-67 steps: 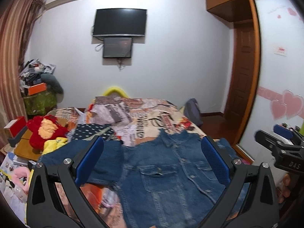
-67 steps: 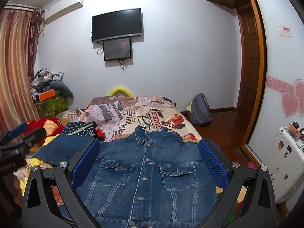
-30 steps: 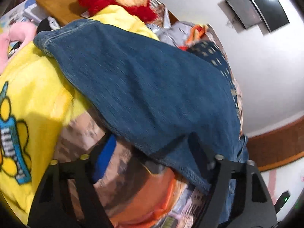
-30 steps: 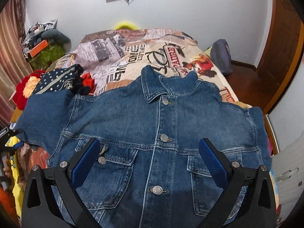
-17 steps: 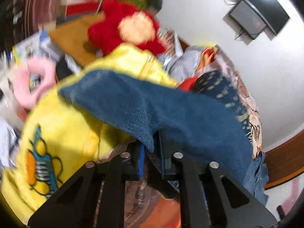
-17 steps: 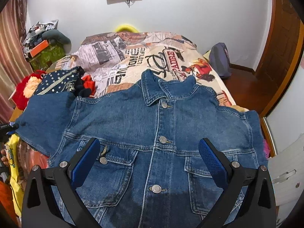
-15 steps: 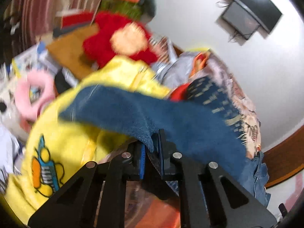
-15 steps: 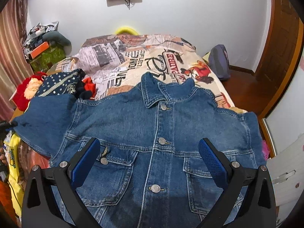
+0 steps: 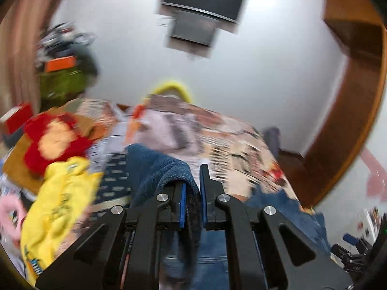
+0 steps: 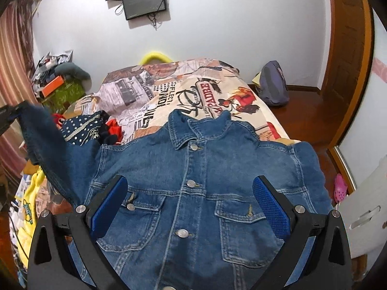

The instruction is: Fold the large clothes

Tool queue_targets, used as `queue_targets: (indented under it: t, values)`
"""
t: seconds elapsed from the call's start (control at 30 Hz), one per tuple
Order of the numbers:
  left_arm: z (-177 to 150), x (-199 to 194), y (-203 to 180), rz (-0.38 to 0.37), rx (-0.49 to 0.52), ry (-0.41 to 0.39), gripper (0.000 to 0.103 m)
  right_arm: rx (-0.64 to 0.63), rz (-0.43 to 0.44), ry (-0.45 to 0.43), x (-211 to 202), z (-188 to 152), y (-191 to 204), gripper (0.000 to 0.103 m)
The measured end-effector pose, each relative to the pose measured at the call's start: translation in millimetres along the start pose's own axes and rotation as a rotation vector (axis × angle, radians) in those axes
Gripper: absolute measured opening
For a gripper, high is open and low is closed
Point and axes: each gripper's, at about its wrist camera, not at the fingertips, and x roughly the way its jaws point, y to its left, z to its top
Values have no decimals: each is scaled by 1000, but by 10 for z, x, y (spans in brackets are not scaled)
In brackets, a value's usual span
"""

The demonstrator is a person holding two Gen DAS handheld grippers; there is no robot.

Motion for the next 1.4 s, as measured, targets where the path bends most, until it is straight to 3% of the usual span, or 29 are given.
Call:
queue_targets:
  t: [0.1,0.3,0.4,0.5,0.6,0.67,0.8,0.83,0.9,0.97,1.07,1.2,1.4]
  values:
    - [-117,244,-517,-78,90,57,9,9,-16,-4,-41,-31,-117,103]
    - [-876,898,-1455,-195,284,318,9,21,-40,12,-92,-133,-349,103]
    - [-1374,1190,-1744,-208,358,464,9,15,-53,27,-100,-193,-439,103]
    - [-1819,1385,-1893,-225,364,613,9,2,-66,47,-99,-263,-515,103]
    - [-2105,1414,-1905,-213,394,684,9,-14,-79,70,-71,-326,-550,103]
    - [-2127,1336,-1903,-211,418,668,11,-26,-84,88,-43,-362,-557,103]
    - [-2011,1079,-1860,-259,421,660,29,-46,-86,112,4,-385,-538,103]
    - [-1962,980,-1824,-265,417,639,31,-49,-84,113,-1,-386,-529,103]
    - [-1798,782,-1716,-253,411,587,49,-56,-73,108,-1,-361,-481,103]
    - [-1667,617,-1583,-237,397,526,54,-69,-57,104,0,-322,-397,103]
    - [-1482,403,-1339,-176,380,450,57,-108,-31,99,21,-258,-231,103]
    - [-1257,136,-894,-58,339,337,72,-198,6,106,103,-192,73,103]
    - [-1273,51,-235,55,250,337,72,-392,59,143,348,-186,657,103]
